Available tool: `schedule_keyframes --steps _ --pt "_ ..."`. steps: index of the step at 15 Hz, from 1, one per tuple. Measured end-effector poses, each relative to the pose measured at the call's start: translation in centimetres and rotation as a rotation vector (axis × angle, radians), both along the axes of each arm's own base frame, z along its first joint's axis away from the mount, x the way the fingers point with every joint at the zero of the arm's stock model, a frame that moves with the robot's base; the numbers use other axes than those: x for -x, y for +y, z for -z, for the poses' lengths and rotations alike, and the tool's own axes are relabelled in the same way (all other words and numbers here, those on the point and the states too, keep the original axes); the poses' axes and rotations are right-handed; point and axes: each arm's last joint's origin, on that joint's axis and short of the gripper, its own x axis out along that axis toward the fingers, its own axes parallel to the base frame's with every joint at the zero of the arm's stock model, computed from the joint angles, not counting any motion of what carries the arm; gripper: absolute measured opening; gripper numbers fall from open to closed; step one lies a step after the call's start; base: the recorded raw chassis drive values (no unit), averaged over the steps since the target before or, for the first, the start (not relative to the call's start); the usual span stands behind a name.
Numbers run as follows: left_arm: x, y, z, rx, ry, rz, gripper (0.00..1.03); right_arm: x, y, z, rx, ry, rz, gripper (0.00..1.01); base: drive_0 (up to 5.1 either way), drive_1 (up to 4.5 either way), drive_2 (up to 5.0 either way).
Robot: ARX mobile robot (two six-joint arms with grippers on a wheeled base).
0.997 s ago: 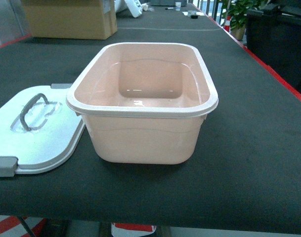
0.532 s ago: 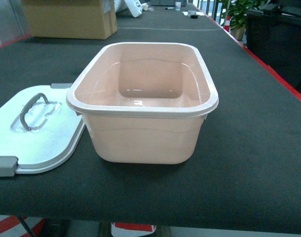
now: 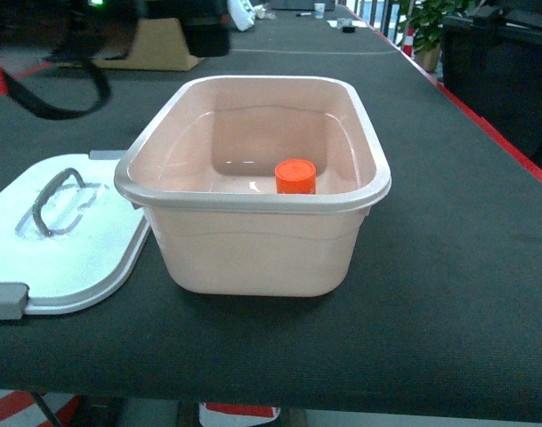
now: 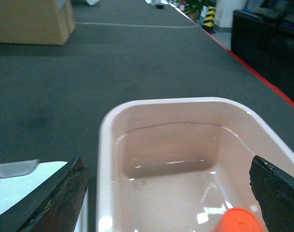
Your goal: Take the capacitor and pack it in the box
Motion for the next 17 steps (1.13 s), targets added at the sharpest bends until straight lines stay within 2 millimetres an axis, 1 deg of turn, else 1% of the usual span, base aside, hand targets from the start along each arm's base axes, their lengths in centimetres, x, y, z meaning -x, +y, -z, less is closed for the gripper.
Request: schedule_keyframes --steps 1,2,3,7,8,9,10,11,12,14,16,17 --pt "0.4 2.3 -0.5 -0.006 -0.026 -0.037 0.98 0.0 0.0 0.0 0.0 0.0 0.0 0.98 0.0 0.0 0.0" --pt "1.0 5.3 -1.1 -0.028 -0.065 -0.097 0.98 0.0 0.0 0.0 0.0 0.0 0.0 0.98 0.0 0.0 0.0" --pt "1.4 8.6 -0.8 -0.051 -0.062 -0.163 0.98 0.0 0.0 0.0 0.0 0.0 0.0 0.98 0.0 0.0 0.0" --pt "1.4 11.6 0.7 -0.07 -0.027 -0.226 0.98 0.0 0.0 0.0 0.0 0.0 0.0 0.98 0.0 0.0 0.0" --pt "1.2 12.9 2.1 -0.077 0.003 -0.251 0.98 0.0 0.0 0.0 0.0 0.0 0.0 0.98 0.0 0.0 0.0" --pt "0.6 13.8 4.3 -0.1 0.042 -0.266 0.98 0.0 0.0 0.0 0.0 0.0 0.0 0.98 0.0 0.0 0.0" --pt "-0.2 14.0 6.6 -0.101 0.084 -0.251 0.98 0.0 0.0 0.0 0.0 0.0 0.0 0.98 0.0 0.0 0.0" --pt "-1.4 14.0 8.8 -0.103 0.126 -0.235 0.98 0.0 0.0 0.0 0.0 0.0 0.0 0.98 0.0 0.0 0.0" --pt "-2.3 14.1 10.4 -0.114 0.158 -0.224 0.98 0.0 0.0 0.0 0.0 0.0 0.0 0.98 0.0 0.0 0.0" --pt "-3.7 14.4 13.0 -0.12 0.214 -0.226 0.98 0.0 0.0 0.0 0.0 0.0 0.0 0.98 0.0 0.0 0.0" --pt "-4.5 14.6 14.9 -0.115 0.263 -0.224 0.97 0.0 0.0 0.0 0.0 0.0 0.0 0.98 0.0 0.0 0.0" --pt "-4.7 14.7 15.3 -0.107 0.281 -0.226 0.91 0.0 0.0 0.0 0.0 0.0 0.0 0.98 0.0 0.0 0.0"
